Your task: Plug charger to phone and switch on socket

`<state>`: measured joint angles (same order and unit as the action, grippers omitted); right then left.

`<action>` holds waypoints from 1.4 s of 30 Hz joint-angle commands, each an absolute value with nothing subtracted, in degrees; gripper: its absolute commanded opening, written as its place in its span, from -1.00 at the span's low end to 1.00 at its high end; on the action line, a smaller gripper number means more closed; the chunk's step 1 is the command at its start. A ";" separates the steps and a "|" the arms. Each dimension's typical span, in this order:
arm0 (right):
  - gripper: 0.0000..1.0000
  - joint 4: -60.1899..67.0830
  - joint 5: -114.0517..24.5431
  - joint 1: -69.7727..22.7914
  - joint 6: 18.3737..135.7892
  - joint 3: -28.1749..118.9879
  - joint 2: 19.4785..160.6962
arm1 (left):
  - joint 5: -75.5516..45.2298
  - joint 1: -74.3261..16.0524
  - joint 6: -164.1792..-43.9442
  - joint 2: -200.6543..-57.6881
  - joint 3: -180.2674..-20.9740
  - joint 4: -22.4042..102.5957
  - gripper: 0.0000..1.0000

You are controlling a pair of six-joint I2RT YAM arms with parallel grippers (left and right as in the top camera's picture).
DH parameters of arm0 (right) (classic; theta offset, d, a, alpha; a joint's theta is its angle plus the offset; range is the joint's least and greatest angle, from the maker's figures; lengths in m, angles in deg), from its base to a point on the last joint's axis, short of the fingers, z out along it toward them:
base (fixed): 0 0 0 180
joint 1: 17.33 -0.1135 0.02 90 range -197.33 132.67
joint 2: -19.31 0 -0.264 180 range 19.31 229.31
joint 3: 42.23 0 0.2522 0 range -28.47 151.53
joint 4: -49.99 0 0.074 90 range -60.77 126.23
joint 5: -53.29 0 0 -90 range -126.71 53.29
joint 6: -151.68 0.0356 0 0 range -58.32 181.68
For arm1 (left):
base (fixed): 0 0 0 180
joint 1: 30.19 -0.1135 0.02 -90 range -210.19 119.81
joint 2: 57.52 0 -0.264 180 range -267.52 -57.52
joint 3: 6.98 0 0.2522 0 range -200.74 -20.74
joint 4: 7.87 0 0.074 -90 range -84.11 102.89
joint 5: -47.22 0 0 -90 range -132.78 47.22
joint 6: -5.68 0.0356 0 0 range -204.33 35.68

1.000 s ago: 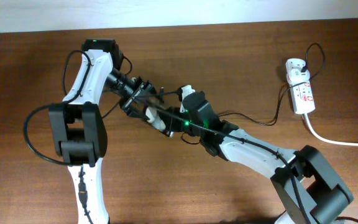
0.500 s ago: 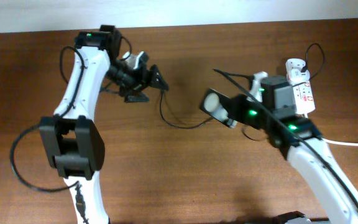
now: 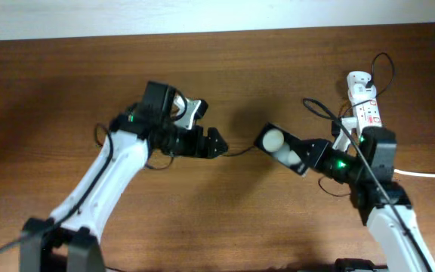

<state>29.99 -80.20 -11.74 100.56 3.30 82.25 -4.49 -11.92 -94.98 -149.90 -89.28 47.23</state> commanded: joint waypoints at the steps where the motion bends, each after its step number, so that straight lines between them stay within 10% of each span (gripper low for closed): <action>1: -0.92 42.89 -82.93 -11.48 114.02 -2.41 81.51 | 5.34 -11.97 -96.12 -143.65 -76.58 31.12 0.87; 5: -0.92 59.91 -81.03 -14.26 123.35 -7.26 83.19 | 6.59 -11.97 -109.27 -143.70 -61.85 -0.98 0.96; 19: -0.92 96.68 -70.84 -32.92 130.39 -7.24 108.87 | 0.71 -11.82 -116.90 -143.70 -60.88 -9.92 0.98; 42: -0.92 107.67 -63.34 -39.52 137.19 -2.34 113.11 | 1.19 -11.42 -150.96 -157.71 -60.88 -52.61 0.98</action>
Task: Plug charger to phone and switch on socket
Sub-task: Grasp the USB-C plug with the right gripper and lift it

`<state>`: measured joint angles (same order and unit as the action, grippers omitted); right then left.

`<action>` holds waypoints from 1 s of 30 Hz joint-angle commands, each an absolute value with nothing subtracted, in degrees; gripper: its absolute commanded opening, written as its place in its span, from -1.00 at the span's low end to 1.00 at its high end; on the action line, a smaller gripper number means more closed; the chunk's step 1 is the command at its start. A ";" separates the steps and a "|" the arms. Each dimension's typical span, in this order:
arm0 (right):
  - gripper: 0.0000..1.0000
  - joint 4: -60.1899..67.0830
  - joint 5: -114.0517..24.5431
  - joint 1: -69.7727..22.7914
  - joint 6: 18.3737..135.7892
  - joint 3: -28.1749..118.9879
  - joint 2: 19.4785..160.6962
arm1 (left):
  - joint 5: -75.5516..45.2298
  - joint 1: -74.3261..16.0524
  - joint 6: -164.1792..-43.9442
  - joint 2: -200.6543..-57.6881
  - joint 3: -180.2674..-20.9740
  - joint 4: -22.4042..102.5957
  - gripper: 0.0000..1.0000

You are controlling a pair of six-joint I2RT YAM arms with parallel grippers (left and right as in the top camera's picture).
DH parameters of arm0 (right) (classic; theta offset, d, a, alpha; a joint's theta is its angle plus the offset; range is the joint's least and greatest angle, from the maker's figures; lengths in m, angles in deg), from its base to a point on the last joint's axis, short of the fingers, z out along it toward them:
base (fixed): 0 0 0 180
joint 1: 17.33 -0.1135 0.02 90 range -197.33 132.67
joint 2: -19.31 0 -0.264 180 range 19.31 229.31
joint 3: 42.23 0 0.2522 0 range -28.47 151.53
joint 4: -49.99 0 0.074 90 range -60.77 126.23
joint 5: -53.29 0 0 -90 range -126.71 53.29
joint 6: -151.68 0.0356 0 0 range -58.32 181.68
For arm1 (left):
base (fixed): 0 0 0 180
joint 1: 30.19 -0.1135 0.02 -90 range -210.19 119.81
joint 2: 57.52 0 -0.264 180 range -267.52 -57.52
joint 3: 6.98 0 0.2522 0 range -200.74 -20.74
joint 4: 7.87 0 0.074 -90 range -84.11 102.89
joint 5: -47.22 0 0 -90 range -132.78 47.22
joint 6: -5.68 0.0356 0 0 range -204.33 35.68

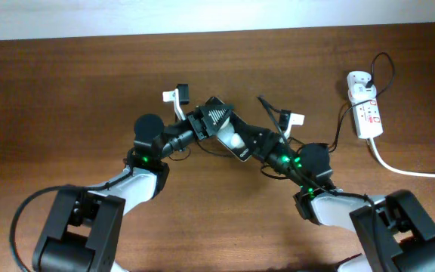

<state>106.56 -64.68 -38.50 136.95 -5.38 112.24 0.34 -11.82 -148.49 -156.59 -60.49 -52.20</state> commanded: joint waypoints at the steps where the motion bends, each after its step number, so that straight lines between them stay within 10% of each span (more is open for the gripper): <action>1: -0.92 107.65 -63.34 -39.50 137.19 -1.60 113.68 | 1.14 -11.42 -151.68 -157.71 -60.88 -52.61 0.98; 15: -0.92 105.09 -44.74 -43.57 137.36 1.14 116.50 | -3.58 -11.44 -163.00 -157.71 -60.88 -62.64 0.74; 21: -0.92 105.03 -44.63 -43.57 137.19 1.14 116.50 | -3.58 -11.49 -163.00 -157.71 -60.88 -62.64 -0.26; 30: -0.92 107.23 -45.07 -43.57 137.19 1.14 116.50 | -3.12 -11.49 -163.00 -157.71 -60.88 -62.40 -0.89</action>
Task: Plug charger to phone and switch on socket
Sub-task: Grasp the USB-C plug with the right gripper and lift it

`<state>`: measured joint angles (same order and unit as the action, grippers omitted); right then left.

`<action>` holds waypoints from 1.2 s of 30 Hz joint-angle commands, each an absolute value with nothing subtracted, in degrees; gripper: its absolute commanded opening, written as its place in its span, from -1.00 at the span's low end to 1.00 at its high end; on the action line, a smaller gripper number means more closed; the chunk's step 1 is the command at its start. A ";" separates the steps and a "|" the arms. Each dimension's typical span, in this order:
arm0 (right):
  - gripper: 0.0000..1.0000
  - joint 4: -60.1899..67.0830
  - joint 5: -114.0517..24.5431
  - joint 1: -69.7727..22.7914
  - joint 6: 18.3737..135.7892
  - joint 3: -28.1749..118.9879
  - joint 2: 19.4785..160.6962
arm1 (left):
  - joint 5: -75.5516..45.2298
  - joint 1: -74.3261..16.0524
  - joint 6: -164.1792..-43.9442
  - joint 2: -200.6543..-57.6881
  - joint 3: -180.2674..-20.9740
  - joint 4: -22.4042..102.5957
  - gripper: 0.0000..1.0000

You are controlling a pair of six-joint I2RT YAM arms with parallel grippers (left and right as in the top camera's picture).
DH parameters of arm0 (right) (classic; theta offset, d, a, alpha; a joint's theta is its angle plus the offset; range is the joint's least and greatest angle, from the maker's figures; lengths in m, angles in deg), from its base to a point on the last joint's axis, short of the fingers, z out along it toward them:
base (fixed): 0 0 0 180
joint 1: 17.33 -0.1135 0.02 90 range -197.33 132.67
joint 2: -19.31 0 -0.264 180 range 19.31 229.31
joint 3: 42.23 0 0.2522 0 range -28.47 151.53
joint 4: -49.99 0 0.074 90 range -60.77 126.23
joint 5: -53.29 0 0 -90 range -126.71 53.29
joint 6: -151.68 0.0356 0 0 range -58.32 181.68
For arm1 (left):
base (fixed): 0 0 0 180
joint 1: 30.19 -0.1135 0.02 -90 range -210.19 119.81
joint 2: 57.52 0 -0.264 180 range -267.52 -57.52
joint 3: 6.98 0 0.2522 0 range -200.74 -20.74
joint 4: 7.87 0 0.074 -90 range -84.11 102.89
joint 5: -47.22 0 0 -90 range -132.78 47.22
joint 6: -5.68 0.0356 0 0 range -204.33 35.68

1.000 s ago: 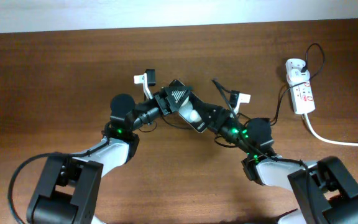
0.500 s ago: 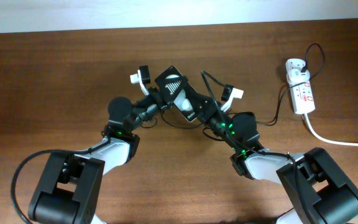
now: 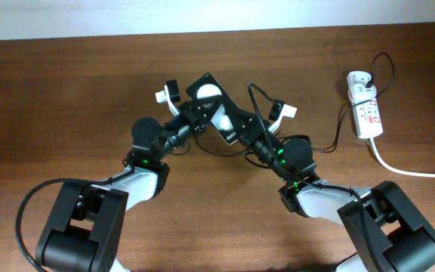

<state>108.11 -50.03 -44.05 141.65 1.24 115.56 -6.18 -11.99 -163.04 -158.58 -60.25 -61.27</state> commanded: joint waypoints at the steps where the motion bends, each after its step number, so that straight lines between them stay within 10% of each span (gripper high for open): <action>1: -0.87 107.23 -45.11 -43.57 137.19 1.14 116.50 | -3.12 -11.49 -163.20 -157.71 -60.88 -62.40 -0.99; 4: 0.23 111.43 -52.04 -40.18 135.83 1.05 116.44 | -2.29 -11.64 -163.26 -157.71 -60.88 -62.42 -1.00; 11: 0.45 122.03 -105.66 -15.09 133.73 0.94 116.41 | 7.92 -19.03 -164.88 -157.71 -60.91 -52.30 -1.00; 13: 0.97 121.99 -112.89 -13.34 133.78 0.04 116.41 | 11.18 -18.98 -164.86 -158.30 -61.58 -50.58 -1.00; 25: 0.97 103.17 -108.65 -5.29 113.71 -19.98 116.44 | 25.43 -17.59 -197.99 -165.68 -71.73 -46.84 -1.00; 36: 0.97 89.57 -105.81 -5.29 108.45 -20.33 116.44 | 29.10 -17.54 -198.36 -165.66 -71.73 -44.13 -1.00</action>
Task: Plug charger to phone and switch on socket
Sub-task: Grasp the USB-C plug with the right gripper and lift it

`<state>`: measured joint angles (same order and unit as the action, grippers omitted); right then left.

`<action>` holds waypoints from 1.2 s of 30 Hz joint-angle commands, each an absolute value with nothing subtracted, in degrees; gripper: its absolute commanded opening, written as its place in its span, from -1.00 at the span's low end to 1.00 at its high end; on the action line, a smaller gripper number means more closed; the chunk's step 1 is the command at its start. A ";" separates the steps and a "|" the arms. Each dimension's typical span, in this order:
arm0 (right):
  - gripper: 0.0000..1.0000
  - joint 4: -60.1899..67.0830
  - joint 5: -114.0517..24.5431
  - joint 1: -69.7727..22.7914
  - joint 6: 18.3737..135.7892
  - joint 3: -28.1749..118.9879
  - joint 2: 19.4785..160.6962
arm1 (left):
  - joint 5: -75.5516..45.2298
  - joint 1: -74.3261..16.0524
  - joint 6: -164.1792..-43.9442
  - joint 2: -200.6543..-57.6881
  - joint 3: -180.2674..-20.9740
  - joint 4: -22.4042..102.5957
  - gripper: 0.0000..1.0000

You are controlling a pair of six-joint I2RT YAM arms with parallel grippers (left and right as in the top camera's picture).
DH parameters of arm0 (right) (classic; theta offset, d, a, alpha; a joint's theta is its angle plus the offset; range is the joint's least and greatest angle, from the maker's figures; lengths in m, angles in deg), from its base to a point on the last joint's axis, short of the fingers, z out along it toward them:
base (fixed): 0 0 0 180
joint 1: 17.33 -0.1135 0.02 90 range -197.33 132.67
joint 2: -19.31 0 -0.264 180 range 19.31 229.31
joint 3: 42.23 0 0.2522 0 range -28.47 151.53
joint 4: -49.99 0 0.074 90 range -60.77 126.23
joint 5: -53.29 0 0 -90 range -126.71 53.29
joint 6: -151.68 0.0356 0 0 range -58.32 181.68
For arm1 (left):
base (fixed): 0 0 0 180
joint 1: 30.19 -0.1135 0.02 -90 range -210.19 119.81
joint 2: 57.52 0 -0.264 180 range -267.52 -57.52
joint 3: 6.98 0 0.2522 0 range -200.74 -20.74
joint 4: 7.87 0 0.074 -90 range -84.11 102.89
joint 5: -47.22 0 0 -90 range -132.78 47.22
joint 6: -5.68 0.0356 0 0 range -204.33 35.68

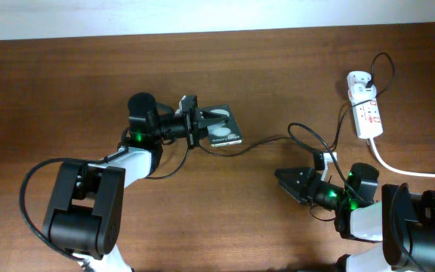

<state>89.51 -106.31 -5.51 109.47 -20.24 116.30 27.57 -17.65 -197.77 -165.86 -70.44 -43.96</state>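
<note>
The dark phone [223, 127], with a white round disc on its back, sits left of centre. My left gripper [195, 125] is shut on its left end. A thin black charger cable [266, 139] leaves the phone's lower right corner and loops right toward the white socket strip [367, 112] at the far right, where a white charger plug [358, 80] sits. My right gripper [284, 181] is low at the right, well apart from the phone. Its fingers look open, with nothing between them. The socket's switch is too small to read.
A white mains cord [414, 174] runs from the strip to the right edge. Black cable loops [308, 136] lie between the right arm and the strip. The brown wooden table [66, 75] ends at a pale wall along the top.
The phone has come down from its raised spot between both grippers and now stays with the left gripper alone. My right gripper has let go and drawn back to the lower right.
At first my right gripper held the phone at centre right, with my left gripper at the cable end facing it. Then both grippers met at the phone, raised mid-table, twice. Now the cable runs from the phone, the left gripper holds it and the right is clear.
</note>
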 commanded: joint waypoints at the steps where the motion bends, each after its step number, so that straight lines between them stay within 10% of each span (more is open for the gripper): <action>1: 0.97 89.57 -105.81 -5.29 108.45 -20.33 116.44 | 29.06 -17.21 -198.36 -165.66 -71.73 -44.13 -1.00; 6: 0.97 89.57 -105.81 -5.29 108.45 -20.33 116.44 | 30.56 -15.64 -198.41 -165.62 -71.75 -21.27 -1.00; 22: 0.97 89.57 -105.81 -5.29 108.45 -20.33 116.44 | 30.56 -15.64 -198.39 -165.62 -71.75 -26.45 -1.00; 28: 0.97 89.57 -105.81 -5.29 108.45 -20.33 116.44 | 30.98 -15.71 -196.09 -165.62 -71.75 -56.92 -1.00; 36: 0.97 89.64 -103.93 -5.32 108.42 -20.33 116.44 | 36.49 -21.72 -183.41 -165.62 -71.75 -57.09 -1.00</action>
